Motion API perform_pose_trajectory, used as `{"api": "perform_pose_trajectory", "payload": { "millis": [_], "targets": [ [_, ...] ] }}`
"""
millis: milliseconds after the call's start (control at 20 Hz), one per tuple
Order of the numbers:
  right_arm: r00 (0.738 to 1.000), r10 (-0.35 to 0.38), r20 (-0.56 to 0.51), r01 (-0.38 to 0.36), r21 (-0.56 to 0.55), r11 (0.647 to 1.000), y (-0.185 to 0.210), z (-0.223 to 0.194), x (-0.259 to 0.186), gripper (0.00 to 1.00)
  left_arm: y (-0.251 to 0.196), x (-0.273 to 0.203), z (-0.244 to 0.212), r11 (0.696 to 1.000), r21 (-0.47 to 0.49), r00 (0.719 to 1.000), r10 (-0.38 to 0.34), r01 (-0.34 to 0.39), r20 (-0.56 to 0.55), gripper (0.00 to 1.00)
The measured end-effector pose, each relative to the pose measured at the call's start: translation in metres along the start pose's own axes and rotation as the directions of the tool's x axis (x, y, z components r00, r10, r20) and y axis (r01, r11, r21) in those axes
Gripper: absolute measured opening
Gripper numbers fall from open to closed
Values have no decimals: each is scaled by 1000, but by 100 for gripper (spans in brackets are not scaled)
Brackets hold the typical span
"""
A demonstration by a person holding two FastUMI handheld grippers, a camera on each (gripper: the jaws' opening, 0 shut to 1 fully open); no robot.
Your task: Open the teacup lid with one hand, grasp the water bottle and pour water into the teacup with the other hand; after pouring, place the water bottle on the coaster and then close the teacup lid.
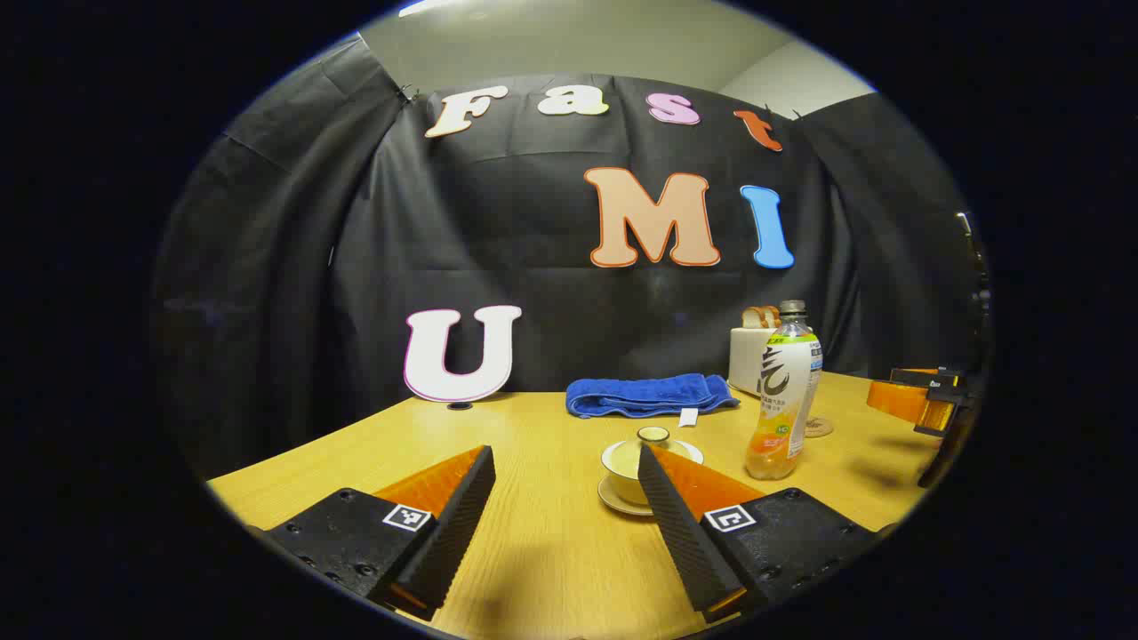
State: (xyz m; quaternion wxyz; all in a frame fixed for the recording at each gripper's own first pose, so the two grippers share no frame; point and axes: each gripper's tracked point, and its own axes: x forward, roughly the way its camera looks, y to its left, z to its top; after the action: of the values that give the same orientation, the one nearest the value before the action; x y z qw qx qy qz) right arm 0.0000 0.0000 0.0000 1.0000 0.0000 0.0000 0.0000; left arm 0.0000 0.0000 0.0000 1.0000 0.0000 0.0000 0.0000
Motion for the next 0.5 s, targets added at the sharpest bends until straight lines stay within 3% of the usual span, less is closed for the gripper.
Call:
{"api": "perform_pose_trajectory", "payload": {
  "millis": [350, 400, 500],
  "targets": [
    [1000, 1, 2, -1, -1, 1000, -1, -1, 1, 94, 2, 1, 0, 1000, -3, 1000, 5, -5, -1, 95],
    [1000, 0, 1, 0, 0, 1000, 0, -1, 1, 98, 2, -1, -2, 1000, -4, 1000, 6, -6, -2, 95],
    [1000, 0, 2, 0, -1, 1000, 0, -1, 1, 94, 2, 0, -3, 1000, -5, 1000, 7, -7, -1, 95]
  ]
}}
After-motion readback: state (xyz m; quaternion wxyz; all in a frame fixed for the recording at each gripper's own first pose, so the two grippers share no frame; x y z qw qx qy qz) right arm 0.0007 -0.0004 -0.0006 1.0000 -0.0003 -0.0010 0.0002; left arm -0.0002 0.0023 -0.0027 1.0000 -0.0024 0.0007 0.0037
